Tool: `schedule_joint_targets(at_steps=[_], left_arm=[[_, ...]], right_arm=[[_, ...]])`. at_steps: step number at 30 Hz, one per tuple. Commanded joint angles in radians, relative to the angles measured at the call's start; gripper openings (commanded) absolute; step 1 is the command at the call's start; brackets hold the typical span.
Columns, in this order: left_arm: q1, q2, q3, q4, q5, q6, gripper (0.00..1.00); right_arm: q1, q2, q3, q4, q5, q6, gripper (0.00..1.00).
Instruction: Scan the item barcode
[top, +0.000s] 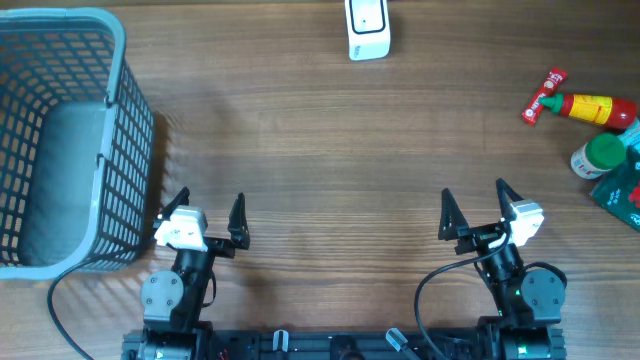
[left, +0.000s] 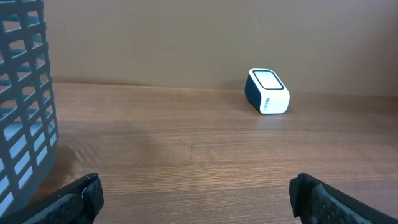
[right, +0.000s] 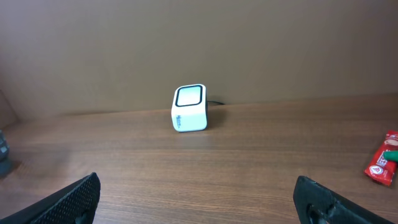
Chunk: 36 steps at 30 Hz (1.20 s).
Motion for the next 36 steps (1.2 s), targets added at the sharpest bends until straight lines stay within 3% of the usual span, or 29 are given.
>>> schedule_joint_targets(at_steps=[1,36], left_arm=[[0.006,-0.011,-0.007,-0.003,-0.002,0.019,1.0],[0.036,-0.011,-0.007,-0.003,-0.002,0.019,1.0]], right_arm=[[0.004,-0.007,-0.001,0.004,0.017,0.013,1.0],[0.004,-0.007,-0.001,0.004,0.017,0.013,1.0]])
